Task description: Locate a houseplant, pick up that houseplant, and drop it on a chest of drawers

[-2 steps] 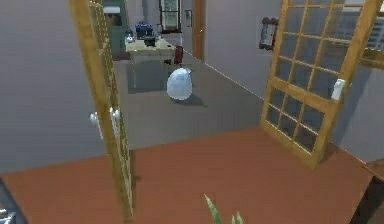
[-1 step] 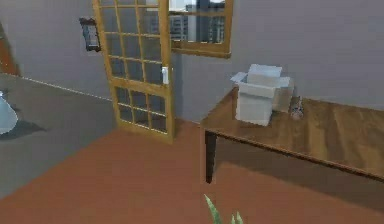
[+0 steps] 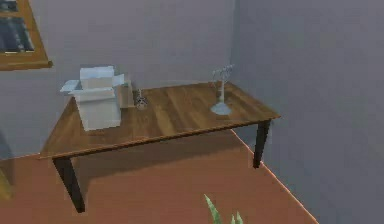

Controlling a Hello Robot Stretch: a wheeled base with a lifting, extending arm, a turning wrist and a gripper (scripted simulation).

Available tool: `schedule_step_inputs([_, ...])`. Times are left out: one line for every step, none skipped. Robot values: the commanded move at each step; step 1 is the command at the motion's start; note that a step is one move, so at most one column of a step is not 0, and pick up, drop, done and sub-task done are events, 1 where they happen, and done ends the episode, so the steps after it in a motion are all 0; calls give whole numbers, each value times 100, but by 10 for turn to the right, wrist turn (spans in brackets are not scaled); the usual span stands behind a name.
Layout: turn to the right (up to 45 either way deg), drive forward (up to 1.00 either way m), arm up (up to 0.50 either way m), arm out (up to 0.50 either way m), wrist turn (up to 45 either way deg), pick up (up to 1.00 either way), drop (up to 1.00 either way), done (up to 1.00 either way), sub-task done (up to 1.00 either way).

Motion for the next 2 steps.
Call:
schedule_step_inputs([360, 0, 0, 0, 0, 0, 0, 0, 0])
schedule_step_inputs([30, 0, 0, 0, 0, 0, 0, 0, 0])
